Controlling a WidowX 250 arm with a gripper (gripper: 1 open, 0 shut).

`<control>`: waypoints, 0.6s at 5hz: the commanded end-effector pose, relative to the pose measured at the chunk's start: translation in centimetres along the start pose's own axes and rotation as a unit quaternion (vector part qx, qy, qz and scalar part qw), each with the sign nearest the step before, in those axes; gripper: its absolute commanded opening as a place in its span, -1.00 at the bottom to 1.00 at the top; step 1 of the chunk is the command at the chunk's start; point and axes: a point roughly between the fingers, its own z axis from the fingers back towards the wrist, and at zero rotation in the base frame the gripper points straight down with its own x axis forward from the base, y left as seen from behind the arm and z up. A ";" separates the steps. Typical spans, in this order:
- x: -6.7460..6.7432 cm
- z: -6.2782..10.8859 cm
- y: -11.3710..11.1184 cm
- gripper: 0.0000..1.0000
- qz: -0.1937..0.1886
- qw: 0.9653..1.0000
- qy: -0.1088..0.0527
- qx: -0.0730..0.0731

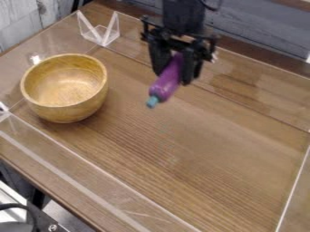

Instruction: Put the purple eggplant in the brown bowl

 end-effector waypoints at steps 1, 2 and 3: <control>0.8 2.7 1.3 -1.00 0.001 0.999 -0.049 0.010; 1.2 2.6 1.7 -1.00 0.005 0.999 -0.051 0.010; 1.8 2.4 2.3 -1.00 0.011 0.998 -0.054 0.010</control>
